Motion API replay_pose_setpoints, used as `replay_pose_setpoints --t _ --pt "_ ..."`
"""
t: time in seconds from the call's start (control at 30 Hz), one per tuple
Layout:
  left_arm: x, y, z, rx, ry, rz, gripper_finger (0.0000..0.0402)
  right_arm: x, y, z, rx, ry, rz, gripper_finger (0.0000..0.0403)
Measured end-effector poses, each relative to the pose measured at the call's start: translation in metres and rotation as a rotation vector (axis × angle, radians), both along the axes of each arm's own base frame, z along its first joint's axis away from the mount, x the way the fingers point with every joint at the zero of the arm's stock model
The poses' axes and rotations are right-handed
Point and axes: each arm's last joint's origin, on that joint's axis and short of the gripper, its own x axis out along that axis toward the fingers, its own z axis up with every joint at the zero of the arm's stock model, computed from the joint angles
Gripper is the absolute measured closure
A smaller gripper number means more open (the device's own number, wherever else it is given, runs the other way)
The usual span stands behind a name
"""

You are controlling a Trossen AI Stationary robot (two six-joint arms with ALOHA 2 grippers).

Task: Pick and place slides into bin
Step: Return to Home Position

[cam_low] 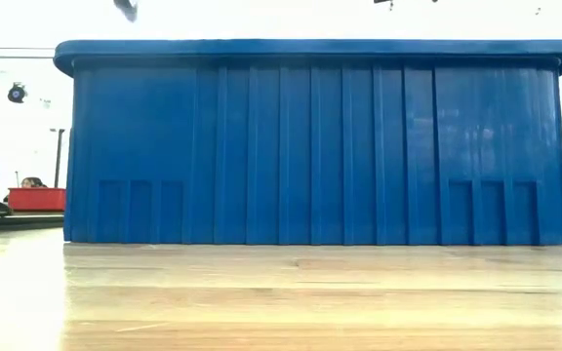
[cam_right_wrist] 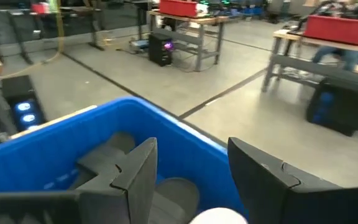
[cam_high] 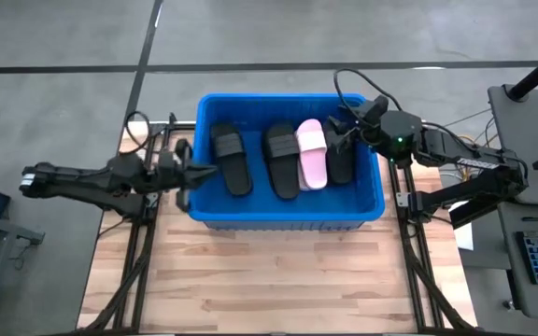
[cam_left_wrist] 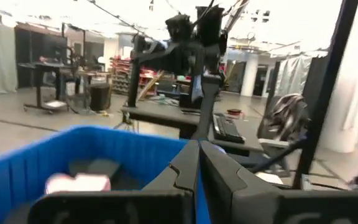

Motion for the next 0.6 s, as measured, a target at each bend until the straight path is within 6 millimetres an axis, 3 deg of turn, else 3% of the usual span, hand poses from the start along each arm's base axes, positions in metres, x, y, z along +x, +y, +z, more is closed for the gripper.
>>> replay_pose_setpoints --t 0.17,0.33,0.5,0.6 --pt "-0.032 0.001 -0.045 -0.065 -0.031 -0.047 0.0401 0.001 0.003 0.000 0.011 -0.001 0.045 0.0216" --pt "-0.057 0.003 -0.077 0.001 -0.151 -0.034 0.0401 0.001 0.002 0.000 0.028 -0.015 0.038 0.0216" --pt "-0.074 0.006 -0.106 0.063 -0.422 0.048 0.0402 0.000 0.002 -0.003 0.038 0.002 0.030 0.0216" --pt "-0.067 0.005 -0.123 0.071 -0.311 0.042 0.0401 0.000 0.002 -0.003 0.056 -0.011 0.026 0.0216"
